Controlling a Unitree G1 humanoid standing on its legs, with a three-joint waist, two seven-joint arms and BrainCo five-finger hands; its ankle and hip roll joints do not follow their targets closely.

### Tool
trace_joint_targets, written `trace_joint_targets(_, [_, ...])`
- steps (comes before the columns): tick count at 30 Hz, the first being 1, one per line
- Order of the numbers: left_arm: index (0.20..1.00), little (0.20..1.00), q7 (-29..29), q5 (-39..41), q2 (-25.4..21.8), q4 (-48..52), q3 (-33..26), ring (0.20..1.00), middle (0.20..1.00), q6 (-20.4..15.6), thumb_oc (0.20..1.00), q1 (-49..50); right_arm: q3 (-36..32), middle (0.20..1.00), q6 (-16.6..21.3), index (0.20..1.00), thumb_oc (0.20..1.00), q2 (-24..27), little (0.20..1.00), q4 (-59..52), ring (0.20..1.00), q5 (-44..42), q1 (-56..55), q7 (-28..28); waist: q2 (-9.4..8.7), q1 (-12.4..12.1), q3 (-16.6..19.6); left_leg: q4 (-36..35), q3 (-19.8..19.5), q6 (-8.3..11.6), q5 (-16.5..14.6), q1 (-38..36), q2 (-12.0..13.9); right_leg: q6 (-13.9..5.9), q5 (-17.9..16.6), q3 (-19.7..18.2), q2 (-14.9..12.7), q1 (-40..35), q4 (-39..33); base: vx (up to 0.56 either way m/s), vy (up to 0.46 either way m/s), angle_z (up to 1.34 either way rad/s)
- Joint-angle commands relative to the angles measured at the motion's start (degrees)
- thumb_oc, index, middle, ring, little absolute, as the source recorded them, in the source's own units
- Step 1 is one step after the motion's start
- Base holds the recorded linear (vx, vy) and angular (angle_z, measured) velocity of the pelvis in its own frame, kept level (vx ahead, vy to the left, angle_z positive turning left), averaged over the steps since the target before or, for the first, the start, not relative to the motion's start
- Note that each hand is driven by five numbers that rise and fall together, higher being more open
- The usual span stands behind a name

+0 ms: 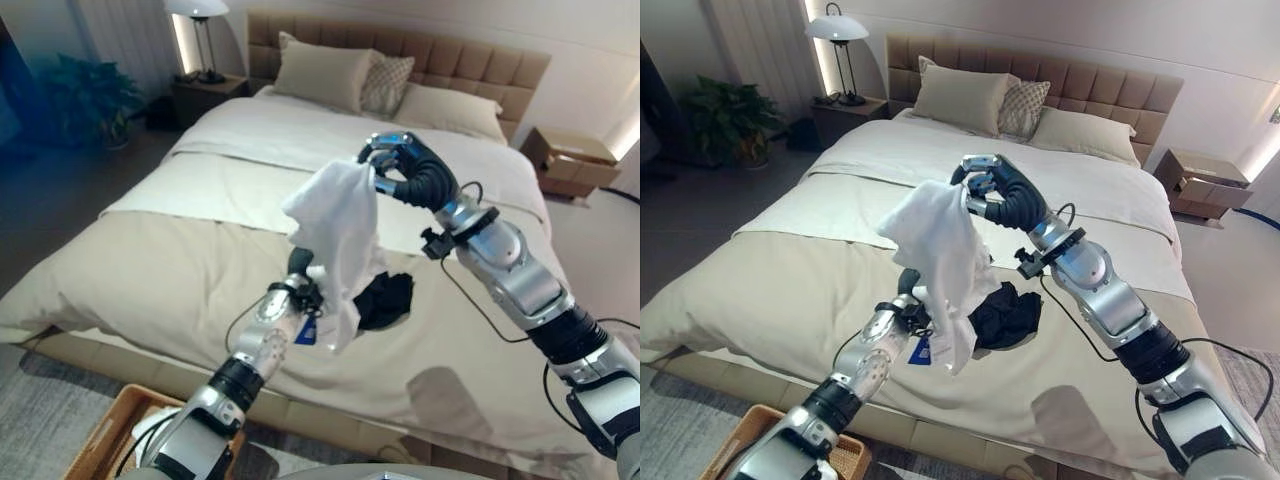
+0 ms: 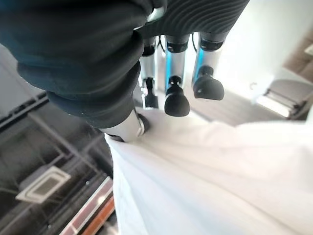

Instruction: Pick up clothes into the bucket

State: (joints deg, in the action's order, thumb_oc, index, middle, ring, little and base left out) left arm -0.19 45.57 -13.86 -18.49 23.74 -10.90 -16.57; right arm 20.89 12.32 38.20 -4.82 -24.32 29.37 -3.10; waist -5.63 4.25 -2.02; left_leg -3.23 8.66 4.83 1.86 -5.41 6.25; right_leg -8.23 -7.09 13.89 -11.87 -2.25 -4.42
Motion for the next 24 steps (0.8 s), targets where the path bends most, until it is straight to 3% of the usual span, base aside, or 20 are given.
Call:
trace_joint_targets(1, [0.2,0.2,-1.7,-6.5,-5.0,6.0,-6.0,0.2,0.2,-4.6,0.2,2.2,-6.3,1.0,3.0,1.0,1.0,-0.6,1.0,0.3,1.0,-0.6,-0.4,1.2,-1.16,-2.0,0.0,4.4,-0.8,-0.12,-1.6,2.4,0.8,-3.65,-1.2,-0.1,-3.1,-0.8,3.9,0.0,0.003,0.07])
trace_joint_targets(3, [0.2,0.2,-1.6,-8.0,-6.0,6.7,-7.2,0.2,0.2,-4.8,0.2,3.8,-7.1,1.0,3.0,1.0,1.0,-0.6,1.0,0.8,1.0,-0.2,-1.4,1.1,-1.14,-2.2,0.0,4.5,-0.9,-0.12,-1.6,2.4,0.8,-3.63,-1.1,0.0,-3.1,-0.8,3.9,0.01,-0.003,0.09])
trace_joint_targets(5, [0.2,0.2,-1.3,-10.9,-7.7,8.9,-10.5,0.2,0.2,-5.6,0.2,7.6,-8.9,1.0,3.0,1.0,1.0,-1.5,1.0,2.7,1.0,0.7,-3.8,1.2,-1.14,-2.7,-0.1,4.6,-1.2,-0.12,-1.6,2.5,0.8,-3.51,-0.9,0.3,-3.1,-0.9,4.0,0.01,-0.007,0.08])
trace_joint_targets(6, [0.2,0.2,-0.9,-12.3,-8.6,10.6,-14.8,0.2,0.2,-6.2,0.2,11.6,-10.3,1.0,2.8,1.0,1.0,-2.1,1.0,5.1,1.0,3.0,-6.0,1.4,-1.05,-3.4,-0.4,4.6,-1.4,-0.08,-1.5,2.7,0.9,-3.38,-0.6,0.6,-3.1,-1.1,4.2,0.01,-0.004,0.04])
trace_joint_targets(10, [0.2,0.2,0.2,-14.9,-8.6,11.8,-20.5,0.2,0.2,-7.9,0.2,16.2,-10.9,1.0,2.2,1.0,1.0,-4.3,1.0,11.0,1.0,7.4,-8.3,2.1,-0.89,-4.4,-0.7,4.6,-2.2,0.03,-1.3,2.9,1.1,-3.03,0.2,1.3,-3.0,-1.3,4.7,0.0,-0.01,0.11])
trace_joint_targets(15, [0.2,0.2,1.5,-18.3,-8.4,12.1,-23.9,0.2,0.2,-9.0,0.2,19.1,-11.4,1.0,1.9,1.0,1.0,-6.8,1.0,16.7,1.0,11.6,-10.5,3.5,-0.61,-5.2,-1.5,5.3,-3.5,0.2,-1.1,3.6,1.6,-2.54,1.5,2.3,-2.9,-1.6,6.3,-0.02,-0.022,0.17])
trace_joint_targets(20, [0.2,0.2,2.4,-21.1,-8.6,12.9,-26.0,0.2,0.2,-9.9,0.2,21.0,-12.8,1.0,2.1,1.0,1.0,-9.9,1.0,22.3,1.0,15.7,-13.8,5.9,0.18,-6.4,-3.4,6.0,-6.9,1.0,0.1,5.3,2.5,-1.62,3.8,5.0,-2.5,-1.6,9.4,-0.07,-0.041,0.31])
trace_joint_targets(23, [0.2,0.2,3.5,-24.2,-9.7,13.4,-26.5,0.2,0.2,-10.1,0.2,21.2,-12.9,1.0,2.2,1.0,1.0,-10.4,1.0,25.0,1.0,21.3,-15.2,8.2,0.92,-7.3,-5.1,6.3,-10.0,2.17,1.9,7.8,3.4,-0.76,5.4,7.7,-1.5,-1.5,10.6,-0.19,-0.09,0.46])
trace_joint_targets(24, [0.2,0.2,4.2,-25.6,-10.2,13.5,-26.3,0.2,0.2,-10.4,0.2,20.6,-12.6,1.0,2.2,1.0,1.0,-10.5,1.0,26.2,1.0,23.5,-15.4,9.5,1.52,-8.0,-6.8,5.4,-12.5,3.04,4.1,10.2,3.8,-0.26,5.9,9.8,-0.6,-0.6,10.7,-0.19,-0.07,0.72])
